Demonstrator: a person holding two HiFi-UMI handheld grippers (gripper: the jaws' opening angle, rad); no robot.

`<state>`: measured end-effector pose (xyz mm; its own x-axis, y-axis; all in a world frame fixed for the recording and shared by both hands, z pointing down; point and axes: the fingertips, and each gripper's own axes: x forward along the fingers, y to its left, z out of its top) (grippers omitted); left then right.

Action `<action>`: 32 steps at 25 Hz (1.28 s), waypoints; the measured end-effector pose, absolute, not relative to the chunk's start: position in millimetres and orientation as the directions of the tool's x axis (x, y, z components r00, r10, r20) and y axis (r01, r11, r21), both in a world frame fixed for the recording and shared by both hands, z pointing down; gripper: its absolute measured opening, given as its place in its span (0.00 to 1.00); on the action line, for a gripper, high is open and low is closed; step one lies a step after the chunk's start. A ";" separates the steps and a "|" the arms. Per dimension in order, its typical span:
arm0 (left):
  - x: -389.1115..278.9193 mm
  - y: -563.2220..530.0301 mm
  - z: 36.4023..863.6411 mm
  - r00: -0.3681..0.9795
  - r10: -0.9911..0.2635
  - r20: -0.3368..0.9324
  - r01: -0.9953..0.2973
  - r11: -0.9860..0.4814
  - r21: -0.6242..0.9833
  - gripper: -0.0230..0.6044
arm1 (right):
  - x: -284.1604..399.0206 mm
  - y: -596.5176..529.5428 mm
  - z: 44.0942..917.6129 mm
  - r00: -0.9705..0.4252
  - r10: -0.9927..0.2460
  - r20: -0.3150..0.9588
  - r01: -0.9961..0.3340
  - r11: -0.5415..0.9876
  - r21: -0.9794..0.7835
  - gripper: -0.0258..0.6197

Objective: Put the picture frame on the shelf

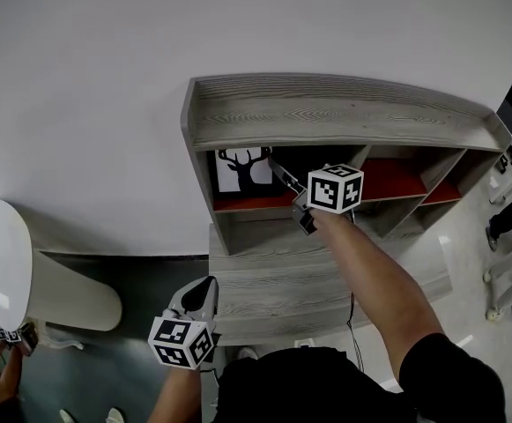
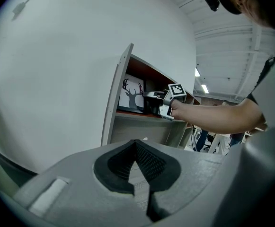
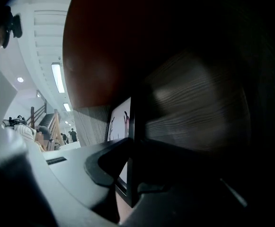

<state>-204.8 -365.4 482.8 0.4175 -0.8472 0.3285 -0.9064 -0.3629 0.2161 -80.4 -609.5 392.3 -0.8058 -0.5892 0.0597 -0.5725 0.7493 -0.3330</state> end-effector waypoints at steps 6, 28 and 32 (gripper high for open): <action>-208.1 -361.7 486.9 0.418 -0.846 0.332 -0.906 -0.361 0.222 0.05 | -81.4 -612.9 392.5 -0.800 -0.596 0.062 -0.580 0.743 -0.333 0.18; -203.5 -360.2 493.4 0.454 -0.825 0.337 -0.889 -0.392 0.236 0.05 | -77.1 -602.8 406.0 -0.759 -0.644 0.097 -0.642 0.714 -0.280 0.32; -199.0 -358.4 490.1 0.472 -0.818 0.328 -0.880 -0.413 0.235 0.05 | -72.9 -593.4 407.2 -0.732 -0.671 0.119 -0.679 0.703 -0.210 0.32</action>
<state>-199.0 -358.4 490.1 0.4717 -0.8183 0.3284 -0.8799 -0.4127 0.2355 -72.9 -593.4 407.2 -0.7316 -0.6713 0.1187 -0.6793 0.7032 -0.2099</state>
